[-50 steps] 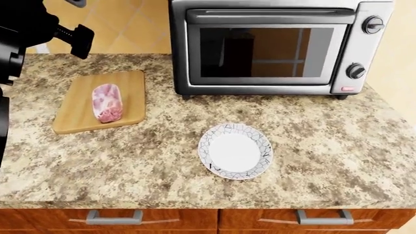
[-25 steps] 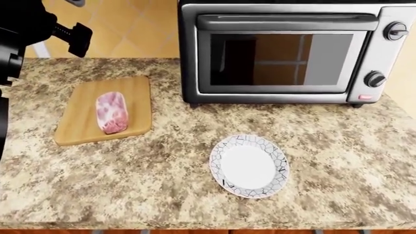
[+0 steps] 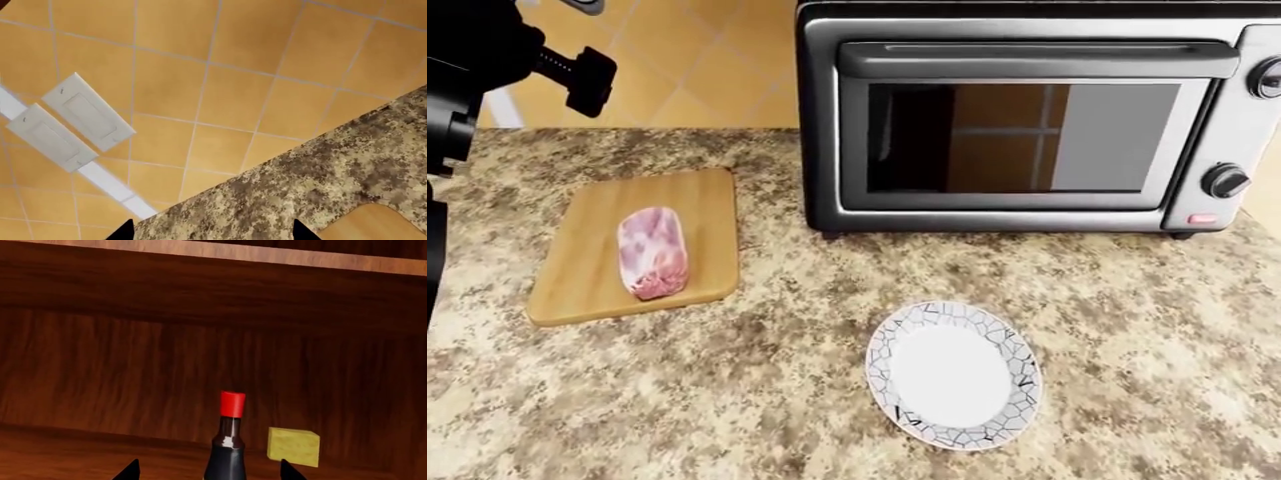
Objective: Pick the pork loin from the plate and place it on the cutting board. Then pick the condiment bottle from the cabinet and place it next to the cutting board.
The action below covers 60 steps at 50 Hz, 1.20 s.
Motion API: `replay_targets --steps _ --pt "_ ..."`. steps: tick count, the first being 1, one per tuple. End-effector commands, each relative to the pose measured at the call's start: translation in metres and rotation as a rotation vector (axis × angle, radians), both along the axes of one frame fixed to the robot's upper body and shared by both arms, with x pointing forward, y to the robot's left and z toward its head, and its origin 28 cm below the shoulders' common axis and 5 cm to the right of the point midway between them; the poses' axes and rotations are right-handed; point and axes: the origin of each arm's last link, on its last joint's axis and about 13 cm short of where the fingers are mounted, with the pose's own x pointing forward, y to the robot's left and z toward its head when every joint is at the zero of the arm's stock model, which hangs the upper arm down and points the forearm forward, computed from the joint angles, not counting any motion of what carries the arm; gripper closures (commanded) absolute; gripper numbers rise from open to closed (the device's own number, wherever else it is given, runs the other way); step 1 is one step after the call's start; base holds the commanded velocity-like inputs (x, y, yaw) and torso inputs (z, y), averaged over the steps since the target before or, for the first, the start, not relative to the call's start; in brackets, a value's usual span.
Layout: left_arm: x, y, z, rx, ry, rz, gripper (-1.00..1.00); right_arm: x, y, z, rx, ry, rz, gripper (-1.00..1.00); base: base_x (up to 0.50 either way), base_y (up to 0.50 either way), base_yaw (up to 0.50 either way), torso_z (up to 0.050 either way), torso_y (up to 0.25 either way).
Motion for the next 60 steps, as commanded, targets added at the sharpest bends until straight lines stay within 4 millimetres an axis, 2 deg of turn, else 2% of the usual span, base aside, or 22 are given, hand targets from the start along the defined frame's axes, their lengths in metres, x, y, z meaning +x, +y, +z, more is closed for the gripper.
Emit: replay_targets --steps 1,60 --pt "0.0 -0.001 0.003 0.012 -0.002 0.0 -1.0 0.0 0.0 0.0 0.0 0.0 0.0 -1.0 0.12 0.0 0.0 0.0 0.0" --pt "0.001 -0.009 0.014 0.043 -0.018 -0.016 -1.0 0.0 0.0 0.0 0.0 0.0 0.0 -1.0 0.12 0.0 0.0 0.0 0.0"
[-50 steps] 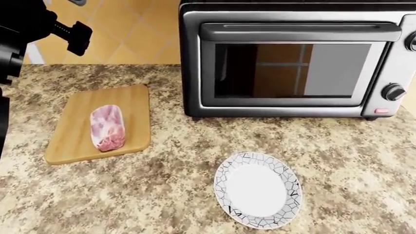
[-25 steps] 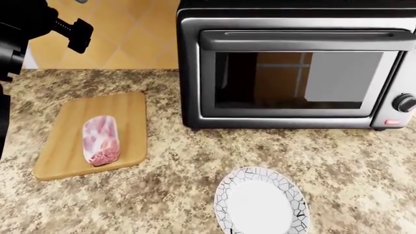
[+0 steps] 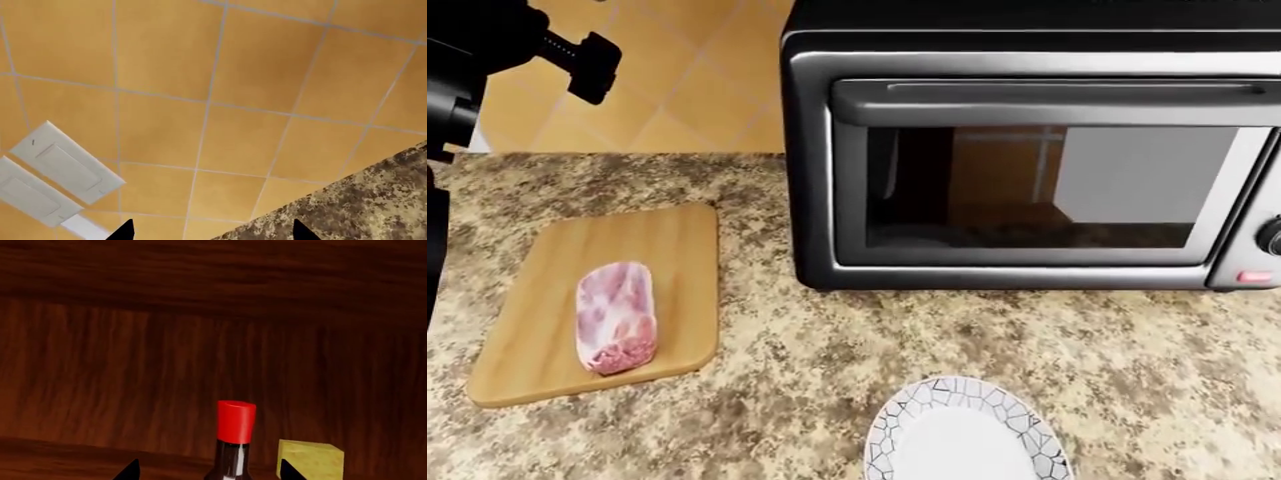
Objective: Pick the pork loin from the plate and place it on the cutting board. Then pick the condiment bottle from the cabinet and place it next to the cutting board.
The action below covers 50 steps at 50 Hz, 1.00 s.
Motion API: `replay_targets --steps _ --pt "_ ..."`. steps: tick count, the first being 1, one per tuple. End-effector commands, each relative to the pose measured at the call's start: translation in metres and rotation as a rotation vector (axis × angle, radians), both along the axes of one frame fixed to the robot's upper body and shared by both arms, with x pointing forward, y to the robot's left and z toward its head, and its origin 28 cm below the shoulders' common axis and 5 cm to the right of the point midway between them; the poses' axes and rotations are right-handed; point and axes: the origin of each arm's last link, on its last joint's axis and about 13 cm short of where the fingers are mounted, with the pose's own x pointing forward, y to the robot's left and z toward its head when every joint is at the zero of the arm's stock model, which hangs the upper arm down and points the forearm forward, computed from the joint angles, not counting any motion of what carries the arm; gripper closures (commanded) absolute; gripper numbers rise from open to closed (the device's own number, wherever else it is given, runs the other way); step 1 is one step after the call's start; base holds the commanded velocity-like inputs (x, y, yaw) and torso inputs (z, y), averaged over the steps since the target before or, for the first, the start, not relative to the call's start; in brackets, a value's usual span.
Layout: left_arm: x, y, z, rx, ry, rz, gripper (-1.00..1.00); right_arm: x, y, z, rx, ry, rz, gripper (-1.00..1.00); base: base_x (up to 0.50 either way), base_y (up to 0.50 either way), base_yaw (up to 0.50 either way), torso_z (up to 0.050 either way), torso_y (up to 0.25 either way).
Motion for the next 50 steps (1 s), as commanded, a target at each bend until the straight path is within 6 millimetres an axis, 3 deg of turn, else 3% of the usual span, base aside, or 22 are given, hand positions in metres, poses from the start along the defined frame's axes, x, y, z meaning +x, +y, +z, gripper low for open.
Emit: replay_targets --steps 1,43,44,50 --pt "0.0005 -0.0015 0.0003 0.005 0.0 -0.002 -1.0 0.0 0.0 0.0 0.0 0.0 0.0 -1.0 0.12 -0.01 0.0 0.0 0.0" --pt "0.0009 -0.0021 -0.0018 0.02 0.012 0.007 -1.0 0.0 0.0 0.0 0.0 0.0 0.0 -1.0 0.1 -0.01 0.0 0.0 0.0" --pt "0.0009 -0.0022 -0.0017 0.021 0.013 0.008 -1.0 0.0 0.0 0.0 0.0 0.0 0.0 1.0 0.0 0.0 0.0 0.0 0.0" --pt "0.0011 -0.0029 -0.0014 0.023 0.014 0.008 -1.0 0.0 0.0 0.0 0.0 0.0 0.0 1.0 0.0 0.0 0.0 0.0 0.0"
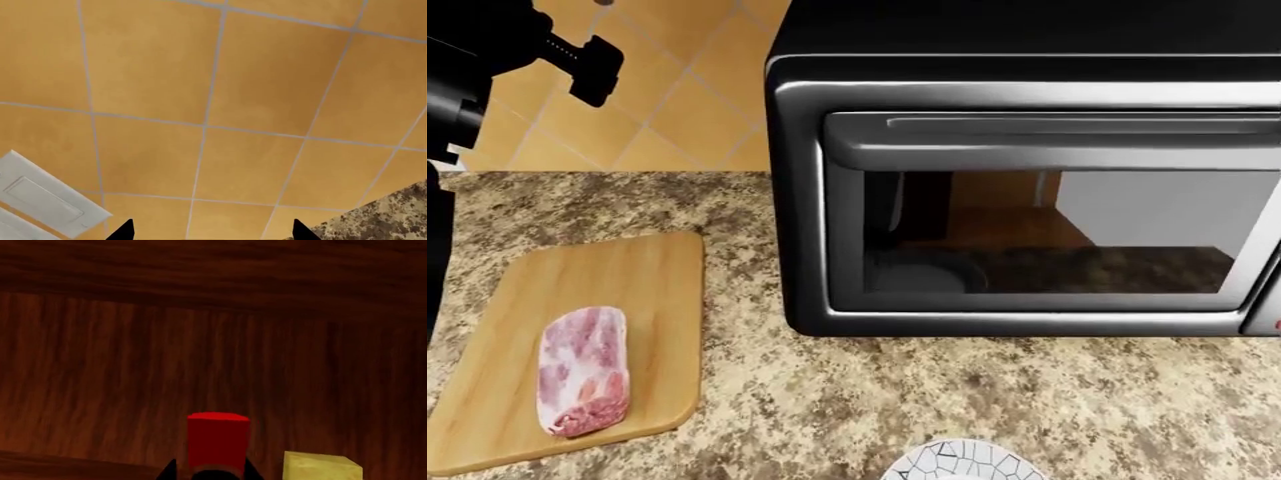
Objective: Pick the pork loin from the plate and place it on the cutting board. Then pick the condiment bottle from the cabinet and place it next to the cutting board.
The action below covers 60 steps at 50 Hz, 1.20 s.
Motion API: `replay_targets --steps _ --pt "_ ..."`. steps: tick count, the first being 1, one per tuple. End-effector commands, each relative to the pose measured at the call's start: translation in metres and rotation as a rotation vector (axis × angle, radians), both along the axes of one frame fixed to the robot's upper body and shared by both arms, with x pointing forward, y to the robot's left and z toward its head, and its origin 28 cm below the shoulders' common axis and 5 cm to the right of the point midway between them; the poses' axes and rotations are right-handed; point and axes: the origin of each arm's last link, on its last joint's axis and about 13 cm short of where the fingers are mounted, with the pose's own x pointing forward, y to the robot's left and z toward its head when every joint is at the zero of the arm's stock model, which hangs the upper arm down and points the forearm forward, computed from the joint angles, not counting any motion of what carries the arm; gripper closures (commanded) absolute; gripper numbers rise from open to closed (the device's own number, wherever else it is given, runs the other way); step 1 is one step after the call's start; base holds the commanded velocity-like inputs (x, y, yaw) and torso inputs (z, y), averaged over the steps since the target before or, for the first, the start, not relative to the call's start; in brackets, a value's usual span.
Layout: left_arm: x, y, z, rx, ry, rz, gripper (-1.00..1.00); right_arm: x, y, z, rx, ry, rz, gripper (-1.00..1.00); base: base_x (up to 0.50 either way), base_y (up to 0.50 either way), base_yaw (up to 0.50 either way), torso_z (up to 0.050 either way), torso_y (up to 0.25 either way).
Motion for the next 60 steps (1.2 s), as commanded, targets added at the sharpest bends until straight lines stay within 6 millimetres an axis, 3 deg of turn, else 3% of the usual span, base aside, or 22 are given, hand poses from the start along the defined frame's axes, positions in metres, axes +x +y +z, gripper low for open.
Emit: replay_targets --steps 1,38,60 --pt "0.0 -0.001 -0.001 0.004 0.004 0.002 -1.0 0.0 0.001 0.0 0.001 0.003 0.008 1.0 0.0 0.0 0.0 0.0 0.0" --pt "0.0 -0.001 0.002 -0.016 -0.021 -0.016 -1.0 0.0 0.001 0.0 0.001 0.003 0.008 1.0 0.0 0.0 0.0 0.0 0.0" --pt "-0.001 0.0 0.009 -0.021 -0.036 -0.021 -1.0 0.0 0.001 0.0 0.001 0.003 0.008 1.0 -0.49 0.0 0.0 0.0 0.0"
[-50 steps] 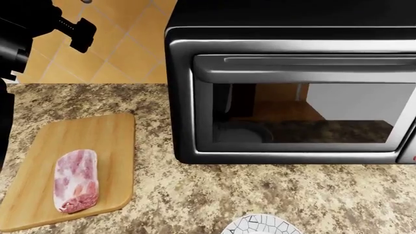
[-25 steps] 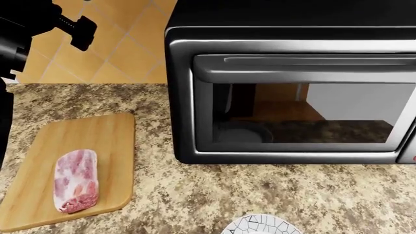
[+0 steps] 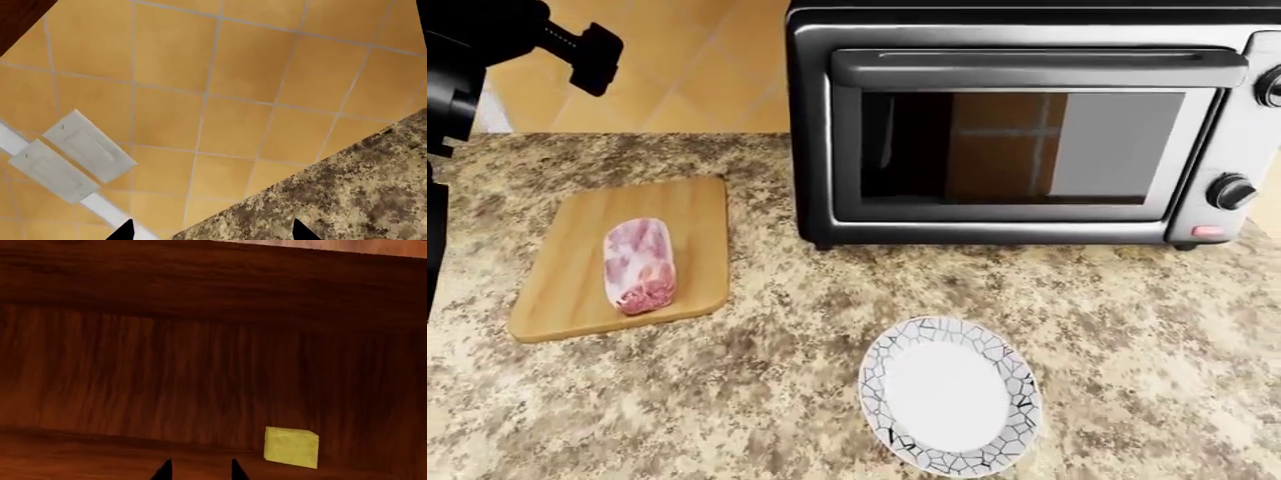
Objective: Pick the pork loin from the plate and place it on the cutting board. Then pick the condiment bottle from the cabinet and place it next to the cutting board.
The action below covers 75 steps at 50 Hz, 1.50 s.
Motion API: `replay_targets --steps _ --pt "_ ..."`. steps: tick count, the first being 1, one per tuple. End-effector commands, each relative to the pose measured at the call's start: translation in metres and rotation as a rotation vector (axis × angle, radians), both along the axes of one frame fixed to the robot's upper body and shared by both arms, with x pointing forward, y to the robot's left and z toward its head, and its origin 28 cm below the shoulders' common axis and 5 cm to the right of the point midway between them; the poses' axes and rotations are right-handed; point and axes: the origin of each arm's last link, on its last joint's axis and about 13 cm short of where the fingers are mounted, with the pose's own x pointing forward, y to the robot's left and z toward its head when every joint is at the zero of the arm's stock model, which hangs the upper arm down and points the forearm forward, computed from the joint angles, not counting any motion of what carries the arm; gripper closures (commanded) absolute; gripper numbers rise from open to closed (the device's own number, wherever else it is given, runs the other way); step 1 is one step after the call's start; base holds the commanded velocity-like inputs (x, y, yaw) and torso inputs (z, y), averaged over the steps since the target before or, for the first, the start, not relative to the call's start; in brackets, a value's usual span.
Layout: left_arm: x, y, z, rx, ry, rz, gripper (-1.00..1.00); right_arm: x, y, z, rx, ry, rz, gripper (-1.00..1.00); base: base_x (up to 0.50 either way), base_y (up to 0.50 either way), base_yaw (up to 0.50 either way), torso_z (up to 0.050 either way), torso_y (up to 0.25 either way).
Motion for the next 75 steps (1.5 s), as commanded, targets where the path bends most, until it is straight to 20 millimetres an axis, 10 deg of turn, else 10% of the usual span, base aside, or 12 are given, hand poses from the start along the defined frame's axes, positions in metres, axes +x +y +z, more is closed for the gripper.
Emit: replay_targets --steps 1,26,29,39,75 --pt "-0.001 0.001 0.003 -0.002 -0.007 -0.001 -1.0 -0.001 0.0 0.001 -0.004 -0.005 0.008 1.0 -0.5 0.0 0.0 0.0 0.0" --pt "-0.001 0.004 -0.004 -0.017 -0.003 0.002 -1.0 -0.001 0.0 0.001 -0.004 -0.005 0.008 1.0 -0.2 0.0 0.0 0.0 0.0" --pt "0.001 0.001 -0.004 -0.023 -0.003 -0.01 -1.0 0.007 0.016 0.003 -0.049 -0.059 0.319 1.0 0.0 0.0 0.0 0.0 0.0" --pt "0.001 0.002 -0.006 -0.027 -0.001 -0.014 -1.0 0.011 0.039 -0.002 -0.119 -0.001 0.561 1.0 0.0 0.0 0.0 0.0 0.0" --pt "-0.028 0.031 -0.03 -0.159 -0.089 -0.04 -1.0 0.026 0.054 -0.028 -0.085 0.236 0.877 1.0 0.0 0.0 0.0 0.0 0.0"
